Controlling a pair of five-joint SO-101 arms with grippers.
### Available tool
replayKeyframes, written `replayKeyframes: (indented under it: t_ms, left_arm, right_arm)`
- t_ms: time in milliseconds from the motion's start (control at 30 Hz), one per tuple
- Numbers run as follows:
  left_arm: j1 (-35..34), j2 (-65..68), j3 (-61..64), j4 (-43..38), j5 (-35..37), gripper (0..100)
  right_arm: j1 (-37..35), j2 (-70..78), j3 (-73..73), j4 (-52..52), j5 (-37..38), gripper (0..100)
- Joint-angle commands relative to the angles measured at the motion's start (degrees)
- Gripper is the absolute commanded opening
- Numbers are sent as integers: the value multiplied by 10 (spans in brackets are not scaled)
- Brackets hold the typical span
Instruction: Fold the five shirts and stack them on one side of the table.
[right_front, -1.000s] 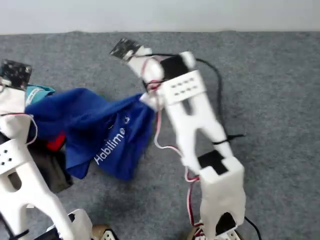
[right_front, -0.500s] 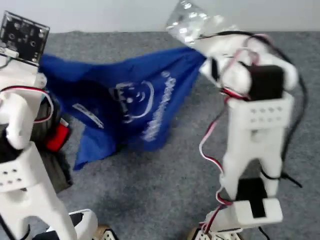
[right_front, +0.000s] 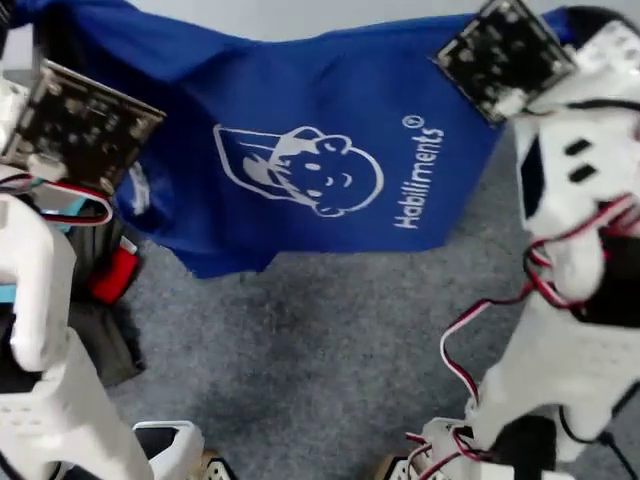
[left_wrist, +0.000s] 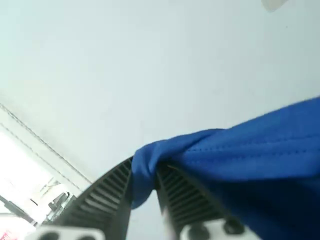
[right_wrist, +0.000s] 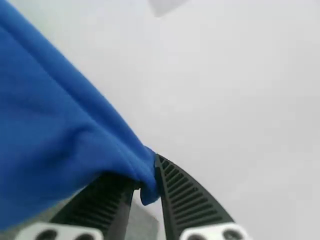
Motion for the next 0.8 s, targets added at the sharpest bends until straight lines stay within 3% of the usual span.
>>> replayKeyframes:
  t_ms: [0, 233, 433, 633, 767]
  left_arm:
    - [4, -13, -19, -24, -25, 14]
    - [3, -10, -50, -36, -42, 14]
    - [4, -14, -71, -39, -111, 14]
    - [3, -14, -151, -31, -111, 15]
    - [3, -14, -190, 24, -111, 15]
  right_arm:
    - [29, -36, -29, -15, 5, 9]
    - [76, -77, -28, -73, 5, 9]
    - [93, -87, -25, -56, 4, 9]
    - [94, -114, -25, -26, 4, 9]
    - [90, -126, -25, 12, 4, 9]
